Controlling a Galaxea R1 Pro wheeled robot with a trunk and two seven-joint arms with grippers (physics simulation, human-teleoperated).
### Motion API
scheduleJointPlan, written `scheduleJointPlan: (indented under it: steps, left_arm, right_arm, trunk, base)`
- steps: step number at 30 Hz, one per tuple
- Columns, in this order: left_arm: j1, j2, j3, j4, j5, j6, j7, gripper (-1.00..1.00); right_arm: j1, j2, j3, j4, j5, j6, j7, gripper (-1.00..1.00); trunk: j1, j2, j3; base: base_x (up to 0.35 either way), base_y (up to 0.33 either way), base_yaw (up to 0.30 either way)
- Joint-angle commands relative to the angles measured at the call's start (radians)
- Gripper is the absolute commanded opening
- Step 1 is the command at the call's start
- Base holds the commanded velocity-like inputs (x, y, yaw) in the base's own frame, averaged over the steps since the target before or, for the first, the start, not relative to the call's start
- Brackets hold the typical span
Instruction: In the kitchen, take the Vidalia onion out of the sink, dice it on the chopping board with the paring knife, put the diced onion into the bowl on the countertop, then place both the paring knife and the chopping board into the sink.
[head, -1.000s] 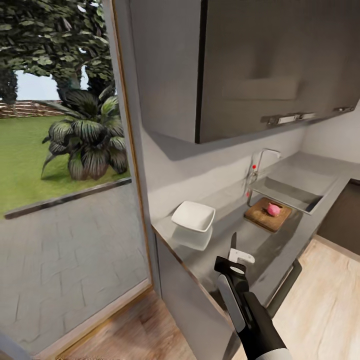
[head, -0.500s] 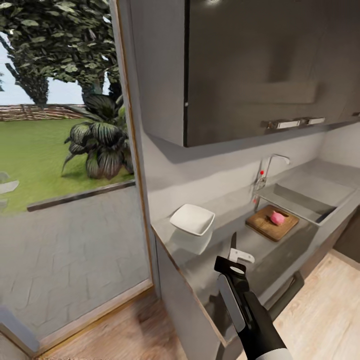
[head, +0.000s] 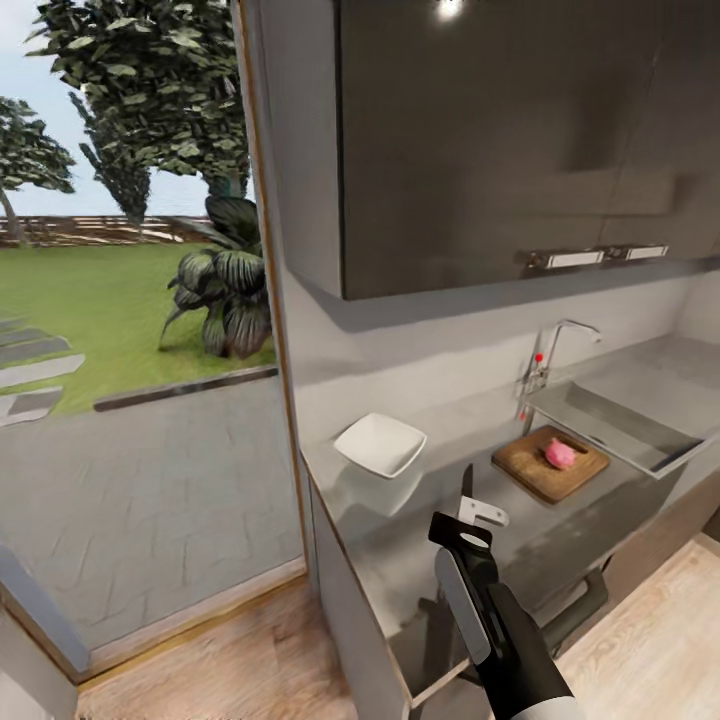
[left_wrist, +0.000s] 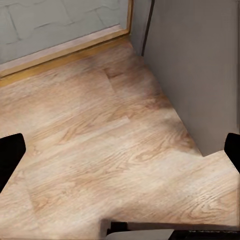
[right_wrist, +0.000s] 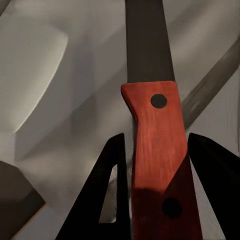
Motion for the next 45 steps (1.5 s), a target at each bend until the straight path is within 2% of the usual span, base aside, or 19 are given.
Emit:
scheduleJointPlan:
  steps: [1,18,45]
  left_arm:
    - [0.000,0.001,-0.002,-0.001,0.010,-0.001,-0.002,1.00]
    - [0.000,0.001,-0.002,-0.001,0.010,-0.001,-0.002,1.00]
    - [0.000,0.001,-0.006,-0.001,0.010,-0.002,-0.002,1.00]
  right_arm:
    - [-0.001,0.000,0.001,-0.001,-0.006,0.003,-0.007,-1.00]
    - [-0.001,0.000,0.003,-0.001,-0.007,0.003,-0.007,-1.00]
    - [-0.001,0.000,0.004,-0.001,-0.008,0.003,-0.006,-1.00]
  trunk:
    - [0.001,-0.002,-0.001]
    - [0.001,-0.002,0.020]
    - [0.001,-0.002,0.054]
  base:
    - [0.000,-0.297,0.216]
    - [-0.007,-0.297,0.217]
    - [-0.124,-0.272,0.218]
